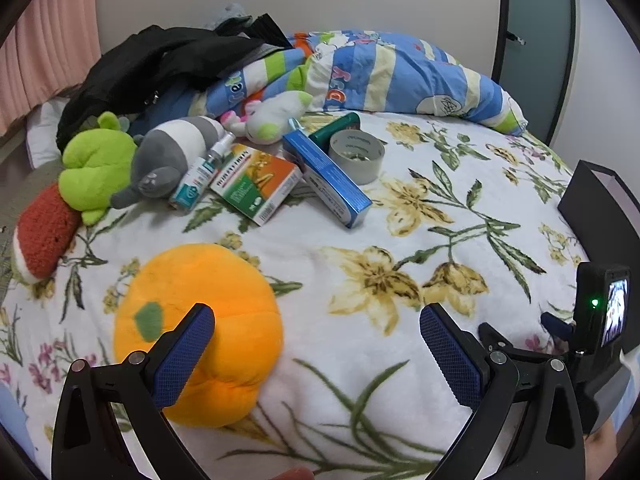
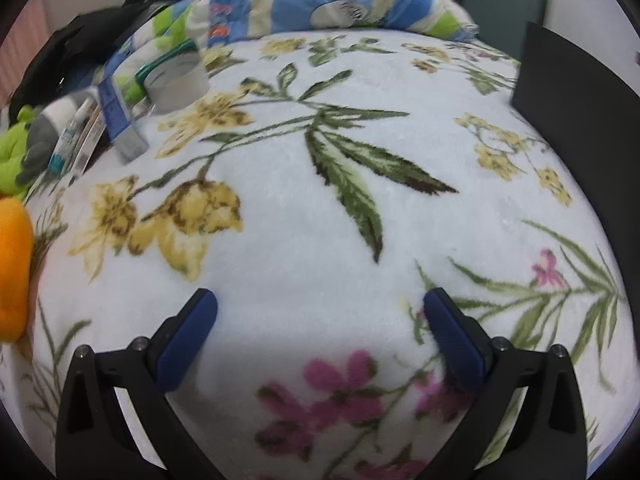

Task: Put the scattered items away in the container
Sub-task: 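Move the right tool toward the long blue carton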

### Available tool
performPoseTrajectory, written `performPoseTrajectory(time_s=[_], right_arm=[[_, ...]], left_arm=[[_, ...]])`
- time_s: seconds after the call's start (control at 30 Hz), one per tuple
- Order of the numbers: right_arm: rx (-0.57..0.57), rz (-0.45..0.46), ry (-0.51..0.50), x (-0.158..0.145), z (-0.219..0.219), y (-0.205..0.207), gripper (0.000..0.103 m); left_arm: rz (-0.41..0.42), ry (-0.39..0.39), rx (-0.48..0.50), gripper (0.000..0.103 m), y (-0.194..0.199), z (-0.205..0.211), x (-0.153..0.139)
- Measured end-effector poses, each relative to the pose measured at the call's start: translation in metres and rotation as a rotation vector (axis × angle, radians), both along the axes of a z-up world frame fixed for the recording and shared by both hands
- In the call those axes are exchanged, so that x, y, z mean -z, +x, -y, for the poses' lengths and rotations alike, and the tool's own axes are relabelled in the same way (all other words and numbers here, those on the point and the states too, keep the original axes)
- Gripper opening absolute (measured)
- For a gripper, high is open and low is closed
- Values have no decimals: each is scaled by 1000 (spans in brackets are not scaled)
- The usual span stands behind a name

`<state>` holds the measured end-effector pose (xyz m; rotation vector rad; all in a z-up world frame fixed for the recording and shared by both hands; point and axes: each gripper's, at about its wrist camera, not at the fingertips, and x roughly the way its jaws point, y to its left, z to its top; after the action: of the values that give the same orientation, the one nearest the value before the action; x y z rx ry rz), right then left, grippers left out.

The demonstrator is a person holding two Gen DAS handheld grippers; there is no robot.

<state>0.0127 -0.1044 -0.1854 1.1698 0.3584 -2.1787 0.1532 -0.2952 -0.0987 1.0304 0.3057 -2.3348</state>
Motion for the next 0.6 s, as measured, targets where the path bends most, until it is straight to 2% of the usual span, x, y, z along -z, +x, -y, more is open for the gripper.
performPoseTrajectory(time_s=[0.1,0.23,0.33,0.43,0.6], right_arm=[[31,82,-55,-19,-8,3,103],[-59,8,-128,-72,4,34,103],[-161,0,-173,-108,26,55,103],[-245,52,-212,-125,51,70,103],[-368,107,-227,-126,78,101,103]], left_arm=[[-6,-20,-19,102,9,3,-12],[-24,-43,-59,102,33,17,-31],[-32,-58,-105,102,57,38,-42],[-33,-53,-152,102,82,65,-45],[5,-28,-190,102,106,97,-27]])
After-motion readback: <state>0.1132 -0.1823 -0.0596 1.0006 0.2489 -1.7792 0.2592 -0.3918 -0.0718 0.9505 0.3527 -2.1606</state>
